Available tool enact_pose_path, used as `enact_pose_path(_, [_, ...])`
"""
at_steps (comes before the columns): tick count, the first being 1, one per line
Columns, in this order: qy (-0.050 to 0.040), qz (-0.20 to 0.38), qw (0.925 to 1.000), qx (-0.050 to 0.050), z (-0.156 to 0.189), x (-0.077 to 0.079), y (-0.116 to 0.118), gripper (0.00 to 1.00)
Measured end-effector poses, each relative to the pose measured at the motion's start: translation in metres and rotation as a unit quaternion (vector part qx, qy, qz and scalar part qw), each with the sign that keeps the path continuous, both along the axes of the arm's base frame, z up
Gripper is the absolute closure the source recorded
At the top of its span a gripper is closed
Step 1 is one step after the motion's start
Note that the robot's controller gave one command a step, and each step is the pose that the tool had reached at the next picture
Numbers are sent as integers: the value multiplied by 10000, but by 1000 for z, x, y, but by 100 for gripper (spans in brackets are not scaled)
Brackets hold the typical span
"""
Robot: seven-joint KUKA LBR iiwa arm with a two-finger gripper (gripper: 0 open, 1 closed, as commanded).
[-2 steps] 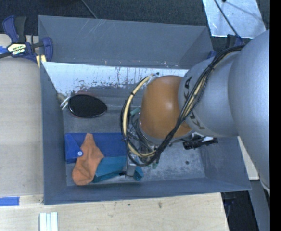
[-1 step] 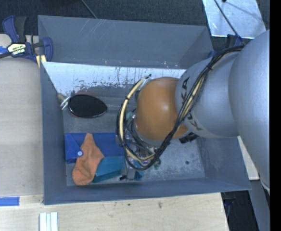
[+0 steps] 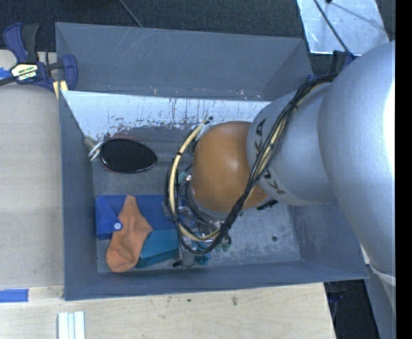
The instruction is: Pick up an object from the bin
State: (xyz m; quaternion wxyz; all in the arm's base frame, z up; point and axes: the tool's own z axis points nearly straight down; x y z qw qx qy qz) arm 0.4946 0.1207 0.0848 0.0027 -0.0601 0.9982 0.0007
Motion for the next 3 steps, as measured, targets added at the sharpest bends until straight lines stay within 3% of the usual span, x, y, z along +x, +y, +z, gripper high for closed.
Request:
enact_pose_path(1, [-41, 866, 9962, -48, -8, 1, 17, 100])
enact_pose_path(3, [-38, 859, 9963, -44, -3, 0, 17, 100])
